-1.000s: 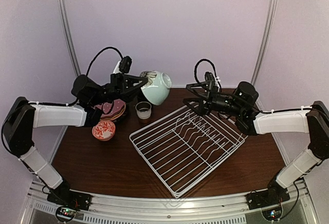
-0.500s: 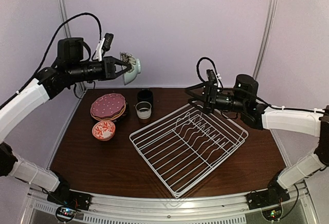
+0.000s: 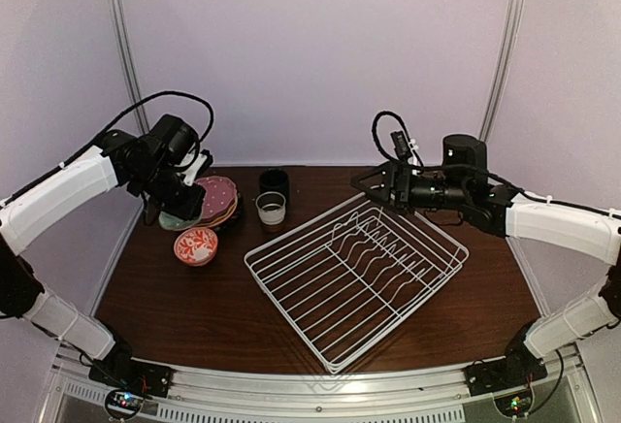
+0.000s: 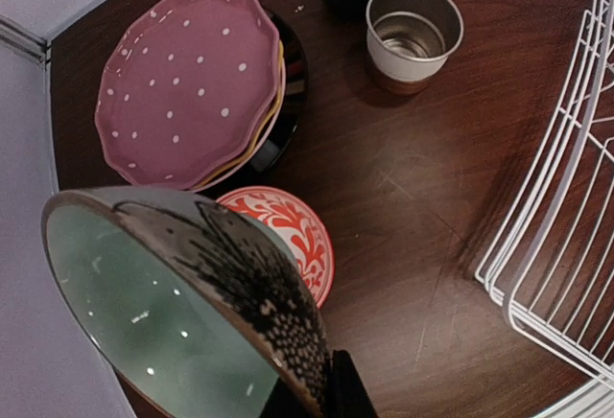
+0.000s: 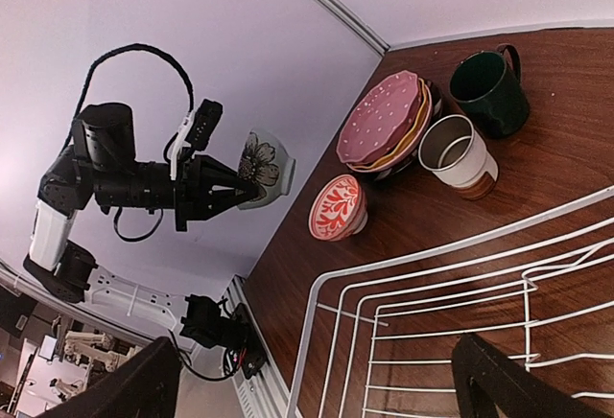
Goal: Unload the mixed dishes from the dish rack
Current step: Place the bowl in the bowl.
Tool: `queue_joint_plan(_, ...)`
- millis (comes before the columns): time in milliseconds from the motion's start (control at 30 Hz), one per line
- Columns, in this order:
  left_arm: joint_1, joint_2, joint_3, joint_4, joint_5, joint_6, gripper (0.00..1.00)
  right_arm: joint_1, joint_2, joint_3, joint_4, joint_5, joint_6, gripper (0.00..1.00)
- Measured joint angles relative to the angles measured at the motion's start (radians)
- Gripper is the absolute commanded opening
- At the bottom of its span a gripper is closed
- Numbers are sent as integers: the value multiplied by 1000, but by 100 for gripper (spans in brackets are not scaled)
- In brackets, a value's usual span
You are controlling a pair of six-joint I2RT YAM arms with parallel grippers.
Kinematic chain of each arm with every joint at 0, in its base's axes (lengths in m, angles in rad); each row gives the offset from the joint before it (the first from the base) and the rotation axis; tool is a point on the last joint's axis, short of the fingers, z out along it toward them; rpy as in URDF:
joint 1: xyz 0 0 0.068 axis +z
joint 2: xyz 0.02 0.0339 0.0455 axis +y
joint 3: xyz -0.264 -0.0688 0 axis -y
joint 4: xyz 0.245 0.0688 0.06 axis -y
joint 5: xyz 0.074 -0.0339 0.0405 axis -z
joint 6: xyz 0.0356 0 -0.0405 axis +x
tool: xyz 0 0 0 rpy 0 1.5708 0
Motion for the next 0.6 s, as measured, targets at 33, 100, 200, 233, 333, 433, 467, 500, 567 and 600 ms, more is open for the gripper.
queue_joint_plan(33,1,6,-8,-14,-16,2,0,0,0,0,-4,2,-3,100)
queue_joint_plan(100,1,22,-16,-30,-43,8,0,0,0,0,-10,3,-8,100)
queue_joint_plan(200,0,56,-23,-36,-68,16,0,0,0,0,-18,4,-15,100)
queue_joint_plan(233,-2,71,-27,-36,-76,19,0,0,0,0,-20,5,-16,100)
queue_joint_plan(333,-11,112,-40,-36,-88,27,0,0,0,0,-22,6,-20,100)
queue_joint_plan(433,-22,143,-53,-34,-95,34,0,0,0,0,-24,6,-20,100)
queue_joint_plan(467,-25,152,-57,-33,-96,36,0,0,0,0,-25,6,-20,100)
queue_joint_plan(500,-27,159,-60,-32,-97,38,0,0,0,0,-26,6,-20,100)
queue_joint_plan(567,-32,177,-66,-27,-102,42,0,0,2,0,-26,6,-19,100)
queue_joint_plan(600,-36,188,-66,-27,-107,42,0,0,3,0,-26,5,-19,100)
